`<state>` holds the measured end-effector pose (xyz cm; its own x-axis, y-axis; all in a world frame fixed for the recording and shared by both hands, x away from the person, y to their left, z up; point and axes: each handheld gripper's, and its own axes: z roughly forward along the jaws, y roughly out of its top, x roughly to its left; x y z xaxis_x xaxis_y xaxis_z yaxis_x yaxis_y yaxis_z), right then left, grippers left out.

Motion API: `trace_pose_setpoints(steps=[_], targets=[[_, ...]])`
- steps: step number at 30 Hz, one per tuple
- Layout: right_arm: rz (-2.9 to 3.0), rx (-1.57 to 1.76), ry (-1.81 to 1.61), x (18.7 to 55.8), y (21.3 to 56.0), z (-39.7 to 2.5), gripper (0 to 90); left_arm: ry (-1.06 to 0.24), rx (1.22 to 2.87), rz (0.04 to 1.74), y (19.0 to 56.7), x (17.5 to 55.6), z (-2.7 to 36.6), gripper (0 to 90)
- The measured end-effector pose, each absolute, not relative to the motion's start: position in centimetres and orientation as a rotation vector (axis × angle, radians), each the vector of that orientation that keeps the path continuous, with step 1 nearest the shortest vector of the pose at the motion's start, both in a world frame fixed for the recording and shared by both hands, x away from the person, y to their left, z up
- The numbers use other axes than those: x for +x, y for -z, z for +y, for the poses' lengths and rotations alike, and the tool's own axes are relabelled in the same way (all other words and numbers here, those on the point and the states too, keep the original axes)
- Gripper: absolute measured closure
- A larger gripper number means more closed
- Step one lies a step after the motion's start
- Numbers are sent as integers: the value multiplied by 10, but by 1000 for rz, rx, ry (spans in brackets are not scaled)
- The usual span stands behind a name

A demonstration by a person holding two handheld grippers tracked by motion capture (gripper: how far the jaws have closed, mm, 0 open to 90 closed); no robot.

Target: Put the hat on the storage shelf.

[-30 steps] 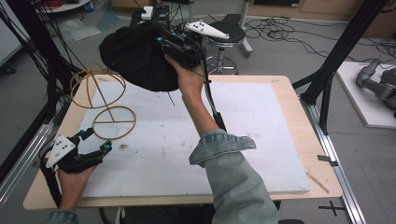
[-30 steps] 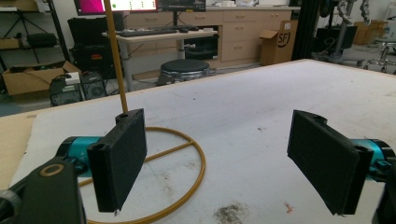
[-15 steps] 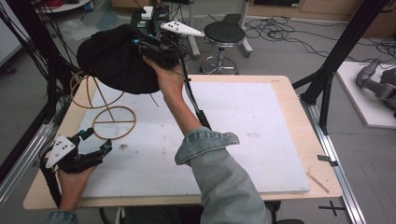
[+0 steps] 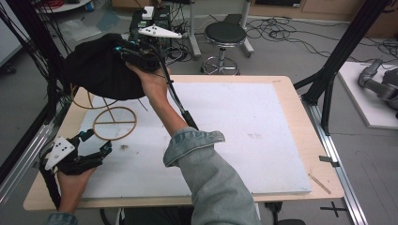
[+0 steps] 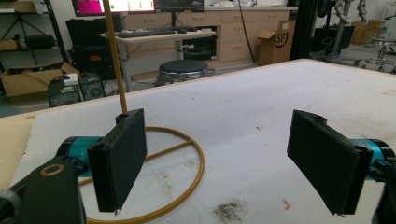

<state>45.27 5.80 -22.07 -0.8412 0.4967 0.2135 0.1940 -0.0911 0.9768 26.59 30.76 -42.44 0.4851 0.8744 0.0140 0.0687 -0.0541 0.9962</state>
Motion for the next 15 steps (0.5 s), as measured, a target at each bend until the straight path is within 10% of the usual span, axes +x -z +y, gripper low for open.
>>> trace_pose_setpoints(steps=[15], targets=[[2072, 764, -1970, 455, 239, 98, 670, -808, 1495, 865, 425, 264, 308, 202]])
